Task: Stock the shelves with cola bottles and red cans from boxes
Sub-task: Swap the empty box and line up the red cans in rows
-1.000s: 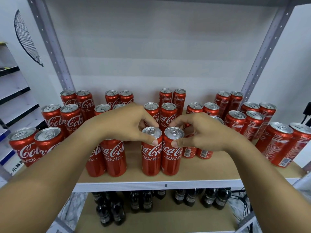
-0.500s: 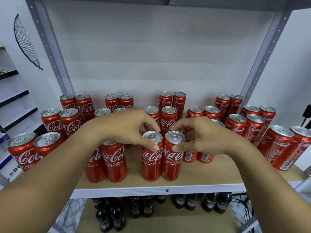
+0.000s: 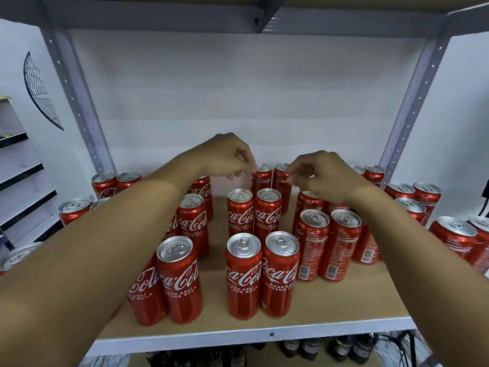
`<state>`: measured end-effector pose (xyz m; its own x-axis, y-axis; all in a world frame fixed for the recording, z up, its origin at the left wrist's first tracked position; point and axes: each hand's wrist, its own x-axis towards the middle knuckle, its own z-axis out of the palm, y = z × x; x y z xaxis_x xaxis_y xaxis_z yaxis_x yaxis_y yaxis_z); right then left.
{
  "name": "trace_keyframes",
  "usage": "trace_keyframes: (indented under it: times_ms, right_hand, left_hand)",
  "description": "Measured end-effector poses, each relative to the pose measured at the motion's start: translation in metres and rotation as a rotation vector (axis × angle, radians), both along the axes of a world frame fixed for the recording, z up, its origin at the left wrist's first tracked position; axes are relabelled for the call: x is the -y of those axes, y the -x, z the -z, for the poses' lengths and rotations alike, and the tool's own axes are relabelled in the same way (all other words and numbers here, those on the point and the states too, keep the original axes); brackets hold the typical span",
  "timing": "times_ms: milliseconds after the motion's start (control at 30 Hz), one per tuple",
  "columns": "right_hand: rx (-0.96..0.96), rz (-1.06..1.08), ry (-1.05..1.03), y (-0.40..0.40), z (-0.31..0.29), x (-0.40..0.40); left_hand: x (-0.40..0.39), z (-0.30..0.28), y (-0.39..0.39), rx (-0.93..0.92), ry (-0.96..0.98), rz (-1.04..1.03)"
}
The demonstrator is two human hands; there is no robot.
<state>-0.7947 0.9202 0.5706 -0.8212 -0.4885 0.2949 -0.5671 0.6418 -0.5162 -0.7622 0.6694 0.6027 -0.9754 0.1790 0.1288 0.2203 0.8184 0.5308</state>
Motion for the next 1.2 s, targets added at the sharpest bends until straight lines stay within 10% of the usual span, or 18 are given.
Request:
trace_keyframes:
  times_ms: [500, 1200]
  right_hand:
    - [0.047, 0.144, -0.411, 0.127, 0.022, 0.041]
    - [0.204, 0.008, -0.321, 0.155, 0.021, 0.035]
  left_hand:
    - [-0.038, 0.057, 0.111, 0.052, 0.403, -0.233]
    - [-0.021, 0.051, 0.134, 0.144, 0.266, -0.197]
